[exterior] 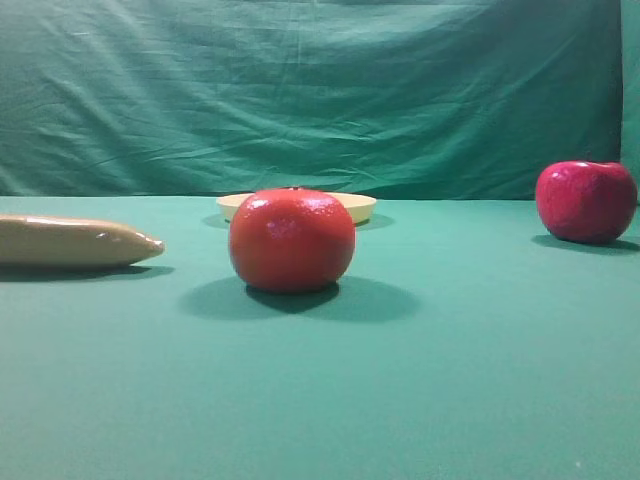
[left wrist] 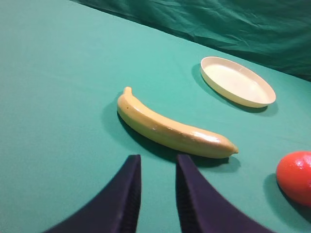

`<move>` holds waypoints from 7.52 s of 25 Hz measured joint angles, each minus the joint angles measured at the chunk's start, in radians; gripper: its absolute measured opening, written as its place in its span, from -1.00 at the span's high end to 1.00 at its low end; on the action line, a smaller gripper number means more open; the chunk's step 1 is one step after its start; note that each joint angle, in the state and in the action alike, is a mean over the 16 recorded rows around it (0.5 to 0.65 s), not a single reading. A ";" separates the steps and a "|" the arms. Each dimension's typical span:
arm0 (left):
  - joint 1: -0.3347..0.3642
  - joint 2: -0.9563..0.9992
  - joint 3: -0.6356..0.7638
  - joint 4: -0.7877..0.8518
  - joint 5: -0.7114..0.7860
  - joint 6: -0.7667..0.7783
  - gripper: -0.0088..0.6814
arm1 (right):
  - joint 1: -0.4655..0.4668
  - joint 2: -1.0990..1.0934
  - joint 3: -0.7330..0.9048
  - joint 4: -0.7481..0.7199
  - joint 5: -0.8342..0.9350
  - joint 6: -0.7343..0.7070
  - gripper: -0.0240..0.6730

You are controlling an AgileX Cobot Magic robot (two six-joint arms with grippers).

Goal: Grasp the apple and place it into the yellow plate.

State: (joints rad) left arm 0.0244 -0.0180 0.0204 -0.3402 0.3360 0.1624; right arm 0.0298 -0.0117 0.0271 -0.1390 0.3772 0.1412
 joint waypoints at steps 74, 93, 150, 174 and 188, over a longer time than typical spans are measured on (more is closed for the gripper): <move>0.000 0.000 0.000 0.000 0.000 0.000 0.52 | 0.019 1.265 -0.949 0.127 0.176 -0.124 0.84; 0.000 0.000 0.000 0.000 0.000 0.000 0.52 | 0.145 1.678 -1.200 0.124 0.191 -0.213 -0.90; 0.000 0.000 0.000 0.000 0.000 0.000 0.52 | 0.458 2.280 -1.858 0.216 -0.008 -0.271 -0.79; 0.000 0.000 0.000 0.000 0.000 0.000 0.52 | 0.422 1.815 -1.865 0.009 0.379 -0.159 0.82; 0.000 0.000 0.000 0.000 0.000 0.000 0.52 | 0.418 1.255 -1.371 -0.067 0.353 -0.003 0.93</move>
State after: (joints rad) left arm 0.0244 -0.0180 0.0204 -0.3402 0.3360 0.1624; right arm 0.4478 1.2434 -1.3440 -0.2065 0.7297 0.1378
